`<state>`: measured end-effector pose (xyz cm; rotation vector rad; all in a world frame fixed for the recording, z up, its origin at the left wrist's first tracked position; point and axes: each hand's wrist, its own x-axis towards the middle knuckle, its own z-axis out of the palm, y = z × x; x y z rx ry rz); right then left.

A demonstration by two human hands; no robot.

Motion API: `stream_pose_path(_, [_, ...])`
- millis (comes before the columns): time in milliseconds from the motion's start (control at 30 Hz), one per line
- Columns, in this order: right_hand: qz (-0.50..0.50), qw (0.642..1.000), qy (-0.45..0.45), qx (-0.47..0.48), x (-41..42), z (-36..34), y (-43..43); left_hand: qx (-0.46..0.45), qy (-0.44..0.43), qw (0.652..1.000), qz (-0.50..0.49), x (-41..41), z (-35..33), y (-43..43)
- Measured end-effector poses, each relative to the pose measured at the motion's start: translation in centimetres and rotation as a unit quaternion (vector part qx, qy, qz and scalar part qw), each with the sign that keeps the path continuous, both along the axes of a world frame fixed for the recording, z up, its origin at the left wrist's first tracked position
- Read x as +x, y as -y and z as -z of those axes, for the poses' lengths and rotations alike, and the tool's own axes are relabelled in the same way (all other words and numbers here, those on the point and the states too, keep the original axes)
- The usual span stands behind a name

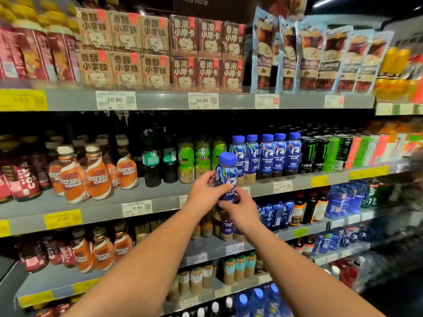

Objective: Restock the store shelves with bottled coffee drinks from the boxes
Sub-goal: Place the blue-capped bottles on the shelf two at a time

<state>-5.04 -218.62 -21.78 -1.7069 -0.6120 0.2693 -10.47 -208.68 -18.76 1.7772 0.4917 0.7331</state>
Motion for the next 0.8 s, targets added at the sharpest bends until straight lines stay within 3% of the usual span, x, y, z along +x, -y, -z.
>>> stream_pose_path(200, [0.018,1.0,0.014,-0.007,2.1,-1.3,-0.1,0.007,-0.001,1.0,0.02,2.8,-0.7,-0.3])
stream_pose_path(533, [0.007,0.999,0.035,0.003,7.8,-3.4,-4.3,0.03,0.035,0.995,-0.083,8.2,-2.5,-3.4])
stream_pose_path(800, [-0.015,1.0,0.003,0.004,10.1,-2.2,-6.4,0.065,-0.005,0.988,-0.141,11.5,-1.5,-5.2])
